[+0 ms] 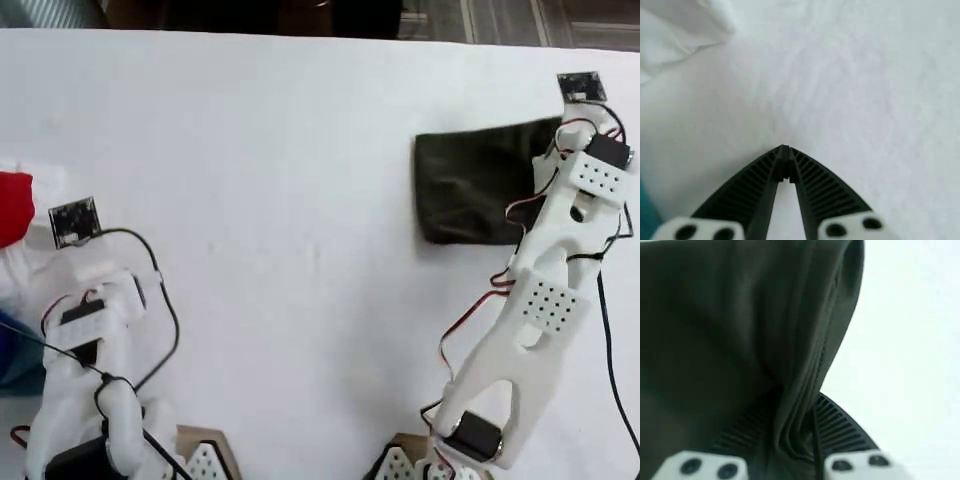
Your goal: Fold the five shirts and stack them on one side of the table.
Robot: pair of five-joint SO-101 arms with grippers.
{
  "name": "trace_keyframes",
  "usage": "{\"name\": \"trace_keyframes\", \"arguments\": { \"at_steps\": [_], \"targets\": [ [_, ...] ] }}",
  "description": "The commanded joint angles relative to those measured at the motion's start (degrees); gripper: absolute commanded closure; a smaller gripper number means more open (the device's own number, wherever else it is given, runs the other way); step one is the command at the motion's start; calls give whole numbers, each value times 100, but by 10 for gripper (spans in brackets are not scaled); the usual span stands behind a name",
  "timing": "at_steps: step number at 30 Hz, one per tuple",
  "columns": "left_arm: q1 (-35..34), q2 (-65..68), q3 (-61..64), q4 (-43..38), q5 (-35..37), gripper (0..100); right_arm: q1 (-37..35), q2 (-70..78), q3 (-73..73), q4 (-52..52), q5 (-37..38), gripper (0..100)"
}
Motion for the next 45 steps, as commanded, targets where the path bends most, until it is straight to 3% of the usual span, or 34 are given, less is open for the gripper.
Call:
{"name": "trace_keyframes", "arguments": {
  "at_steps": [1,13,20,27,33,38,41,45],
  "targets": [
    [-26,-158,-22,-97,-53,973,66,4,-527,22,53,979],
    [-26,-158,-22,-97,-62,973,418,40,-510,4,53,979],
    [-26,-158,-22,-97,-62,973,233,40,-563,-13,53,974],
    [-26,-158,-22,-97,-62,973,233,-22,-738,31,9,746],
    [-26,-158,-48,-97,-62,973,215,-22,-1714,971,-26,723],
    [-35,-176,-198,-9,-53,972,-66,-40,-2664,2114,-721,723],
    [-202,-176,-602,510,-62,967,-312,-259,-2277,2316,-1037,723],
    [-580,-176,-1842,1899,-62,907,-558,-734,-1442,2308,-1248,723]
  ]
}}
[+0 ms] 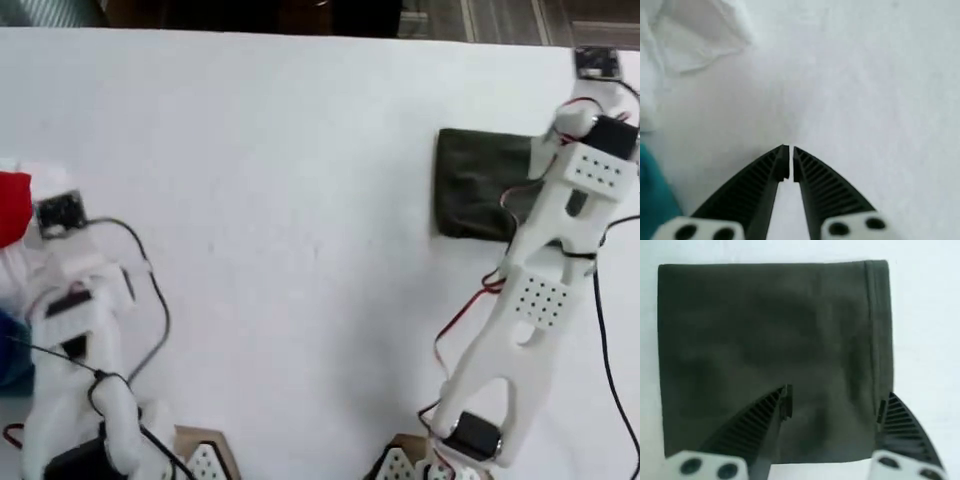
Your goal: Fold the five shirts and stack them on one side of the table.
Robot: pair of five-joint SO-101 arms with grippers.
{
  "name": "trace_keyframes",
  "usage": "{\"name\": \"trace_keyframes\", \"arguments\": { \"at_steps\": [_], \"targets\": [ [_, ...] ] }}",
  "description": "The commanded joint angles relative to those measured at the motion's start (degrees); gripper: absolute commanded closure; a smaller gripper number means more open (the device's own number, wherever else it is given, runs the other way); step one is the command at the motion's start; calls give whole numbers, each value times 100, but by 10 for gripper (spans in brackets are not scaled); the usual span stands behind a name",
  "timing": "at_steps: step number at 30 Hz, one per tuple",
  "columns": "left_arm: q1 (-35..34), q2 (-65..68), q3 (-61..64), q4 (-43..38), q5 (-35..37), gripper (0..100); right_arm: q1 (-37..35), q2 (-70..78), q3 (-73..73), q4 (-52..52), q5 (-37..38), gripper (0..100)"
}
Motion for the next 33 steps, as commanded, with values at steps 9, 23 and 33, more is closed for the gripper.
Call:
{"name": "trace_keyframes", "arguments": {
  "at_steps": [9,23,33],
  "targets": [
    [-1407,-88,-4558,3305,-1116,811,-1059,-2633,3323,145,-97,723],
    [-2233,3956,-8453,4431,-1319,775,-1947,-6422,7481,-84,193,723],
    [-2286,5846,-11811,6259,-1319,857,-1930,-6835,8809,-532,193,723]
  ]
}}
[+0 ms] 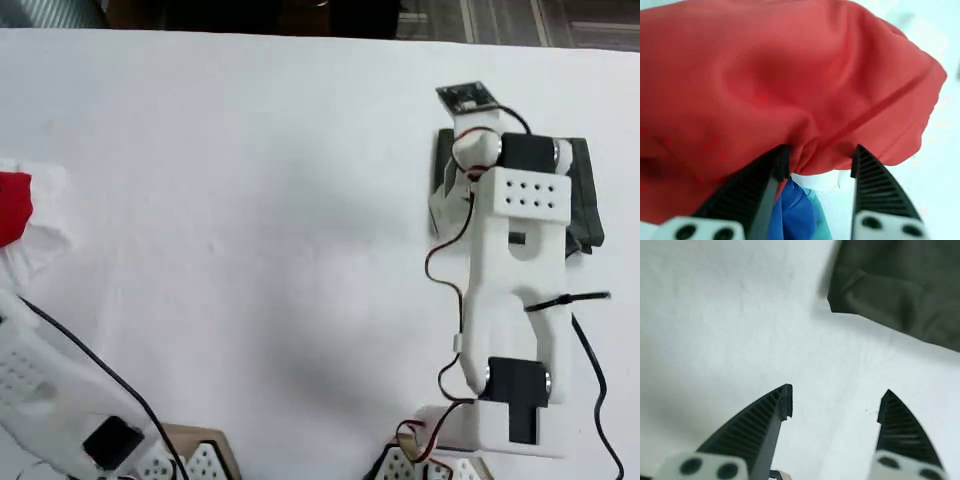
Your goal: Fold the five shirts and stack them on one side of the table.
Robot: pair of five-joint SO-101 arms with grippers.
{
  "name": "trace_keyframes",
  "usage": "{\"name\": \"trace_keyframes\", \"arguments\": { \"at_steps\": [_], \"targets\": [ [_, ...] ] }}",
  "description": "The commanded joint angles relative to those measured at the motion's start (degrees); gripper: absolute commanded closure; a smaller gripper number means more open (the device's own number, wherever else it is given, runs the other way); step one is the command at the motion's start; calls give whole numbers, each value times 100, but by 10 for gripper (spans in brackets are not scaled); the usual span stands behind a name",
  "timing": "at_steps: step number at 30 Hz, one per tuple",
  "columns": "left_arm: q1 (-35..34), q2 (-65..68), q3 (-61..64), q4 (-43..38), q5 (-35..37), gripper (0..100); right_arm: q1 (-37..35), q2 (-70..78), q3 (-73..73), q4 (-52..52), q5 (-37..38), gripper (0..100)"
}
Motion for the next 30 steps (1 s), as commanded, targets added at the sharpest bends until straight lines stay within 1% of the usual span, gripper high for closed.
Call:
{"name": "trace_keyframes", "arguments": {
  "at_steps": [1,2,5,11,13,16,17,19,24,30],
  "targets": [
    [-62,158,-1349,651,-35,915,-31,-321,273,-215,53,723],
    [-53,229,-1613,747,-53,973,-31,-321,369,-268,53,723],
    [18,378,-2000,941,-211,969,-57,-330,563,-365,18,723],
    [-70,607,-2035,1002,-237,964,-48,-330,615,-347,18,723],
    [-123,642,-2035,1002,-387,913,-66,-330,615,-347,18,723],
    [-220,651,-2035,1037,-554,769,-66,-330,615,-356,18,723],
    [-273,651,-2053,1029,-554,736,-66,-330,615,-365,18,723],
    [-431,607,-2088,1002,-607,737,-66,-330,615,-365,9,723],
    [-782,598,-2026,1002,-1064,744,-163,-330,615,-365,9,723],
    [-941,1398,-2079,633,-1204,744,-567,-330,615,-365,0,732]
  ]
}}
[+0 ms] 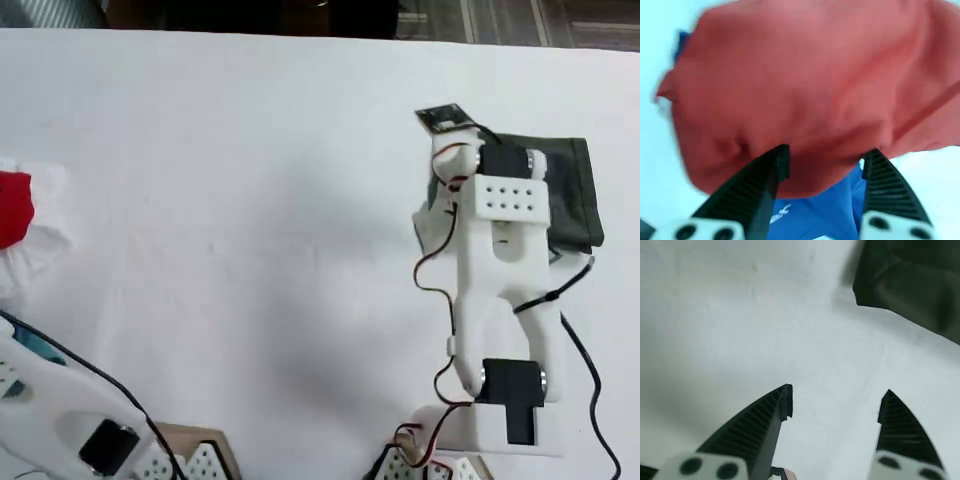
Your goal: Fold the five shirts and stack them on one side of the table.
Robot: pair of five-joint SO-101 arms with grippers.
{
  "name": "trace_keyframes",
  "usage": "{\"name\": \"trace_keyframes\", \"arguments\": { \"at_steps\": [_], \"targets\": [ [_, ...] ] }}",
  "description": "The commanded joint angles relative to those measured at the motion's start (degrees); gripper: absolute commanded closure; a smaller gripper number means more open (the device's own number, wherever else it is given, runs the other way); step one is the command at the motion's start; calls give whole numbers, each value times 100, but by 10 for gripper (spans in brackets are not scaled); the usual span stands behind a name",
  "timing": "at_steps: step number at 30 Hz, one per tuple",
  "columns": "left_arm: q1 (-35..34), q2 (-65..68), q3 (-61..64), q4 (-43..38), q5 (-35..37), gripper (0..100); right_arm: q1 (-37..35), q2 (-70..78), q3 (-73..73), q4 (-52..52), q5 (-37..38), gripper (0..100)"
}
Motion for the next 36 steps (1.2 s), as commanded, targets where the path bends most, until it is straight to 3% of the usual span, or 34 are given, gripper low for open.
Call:
{"name": "trace_keyframes", "arguments": {
  "at_steps": [1,4,7,15,24,31,36],
  "targets": [
    [-88,299,-207,-316,-53,745,-233,-295,-9,-57,0,744],
    [-53,510,-215,-316,-53,796,-356,-295,-9,-40,0,766],
    [9,492,-224,-299,-35,974,-409,-295,-9,-31,0,767],
    [659,-176,-1270,220,730,973,-813,-242,0,-84,-413,768],
    [2637,-2338,-1473,220,756,973,-1200,-242,404,-673,-914,767],
    [4281,-3455,-1385,229,756,973,-567,-242,976,-1200,-879,766],
    [4897,-3692,-31,229,774,973,66,-268,1002,-1218,-870,765]
  ]
}}
